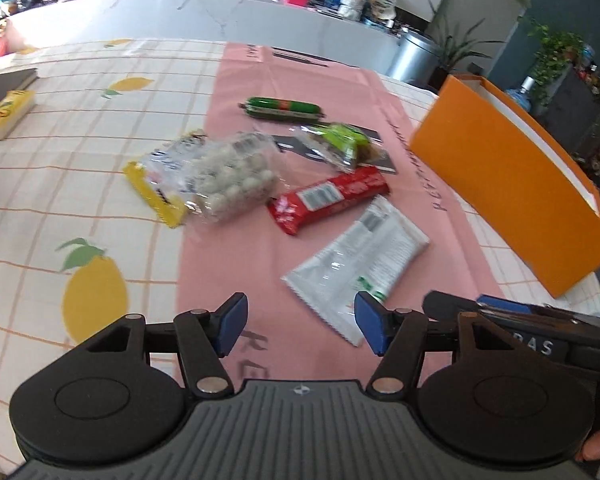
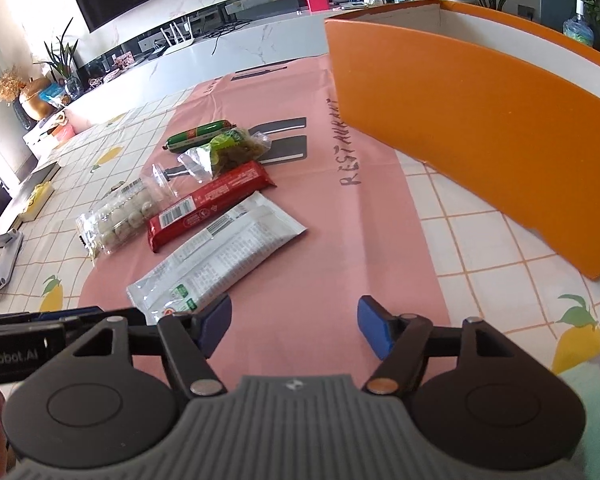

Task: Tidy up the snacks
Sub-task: 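Lower the right tool onto the white wafer pack and close it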

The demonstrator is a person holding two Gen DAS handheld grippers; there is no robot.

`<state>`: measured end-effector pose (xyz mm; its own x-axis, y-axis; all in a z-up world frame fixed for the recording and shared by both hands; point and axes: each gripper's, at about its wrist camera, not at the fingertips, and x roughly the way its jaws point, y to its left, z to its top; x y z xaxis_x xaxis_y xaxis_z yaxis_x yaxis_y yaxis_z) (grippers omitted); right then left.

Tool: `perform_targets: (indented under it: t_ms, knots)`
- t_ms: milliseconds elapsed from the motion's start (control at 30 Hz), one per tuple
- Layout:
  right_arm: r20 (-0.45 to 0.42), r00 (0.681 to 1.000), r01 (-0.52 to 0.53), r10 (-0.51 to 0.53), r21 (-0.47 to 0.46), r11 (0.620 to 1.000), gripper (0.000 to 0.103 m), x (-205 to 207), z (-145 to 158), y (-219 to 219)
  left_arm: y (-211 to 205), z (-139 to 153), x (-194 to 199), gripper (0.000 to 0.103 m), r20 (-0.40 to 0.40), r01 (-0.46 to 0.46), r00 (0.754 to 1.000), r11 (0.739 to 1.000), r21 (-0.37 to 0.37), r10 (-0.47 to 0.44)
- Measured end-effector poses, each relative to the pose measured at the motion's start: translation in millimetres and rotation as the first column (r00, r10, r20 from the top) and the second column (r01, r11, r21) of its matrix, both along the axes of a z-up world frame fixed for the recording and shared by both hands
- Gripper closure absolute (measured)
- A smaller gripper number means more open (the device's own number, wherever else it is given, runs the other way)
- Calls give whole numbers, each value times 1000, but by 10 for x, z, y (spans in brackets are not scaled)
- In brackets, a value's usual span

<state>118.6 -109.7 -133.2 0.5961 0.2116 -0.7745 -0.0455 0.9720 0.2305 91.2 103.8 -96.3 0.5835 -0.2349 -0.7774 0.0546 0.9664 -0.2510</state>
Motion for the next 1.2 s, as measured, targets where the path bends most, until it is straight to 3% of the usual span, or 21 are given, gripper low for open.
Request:
perform_targets:
  t_ms: [133, 333, 500, 700, 933, 1200]
  knots:
    - [-29, 1000, 1, 0, 31, 1000, 30, 93, -6, 210, 142, -10, 65, 31, 25, -68, 997, 995, 79, 67]
    - [-28, 998, 64, -64, -14, 998, 22, 223, -46, 500, 216, -41, 82, 31, 70, -72, 996, 986, 149, 63]
    - [9, 993, 117, -117, -130, 984, 22, 302, -96, 782, 316, -70, 109, 31, 76, -96, 993, 987, 131, 87]
    - [53, 989, 144, -137, -160, 977, 23, 346, -131, 860, 381, -67, 143, 31, 85, -122, 990, 988, 91, 114]
    - [36, 997, 72, -68, -149, 986, 52, 284, -80, 559, 250, -43, 203, 31, 104, -76, 992, 995, 61, 69]
    - [2, 992, 124, -126, -191, 974, 57, 197, -49, 21, 28, -33, 239, 31, 112, -12, 994, 997, 77, 3]
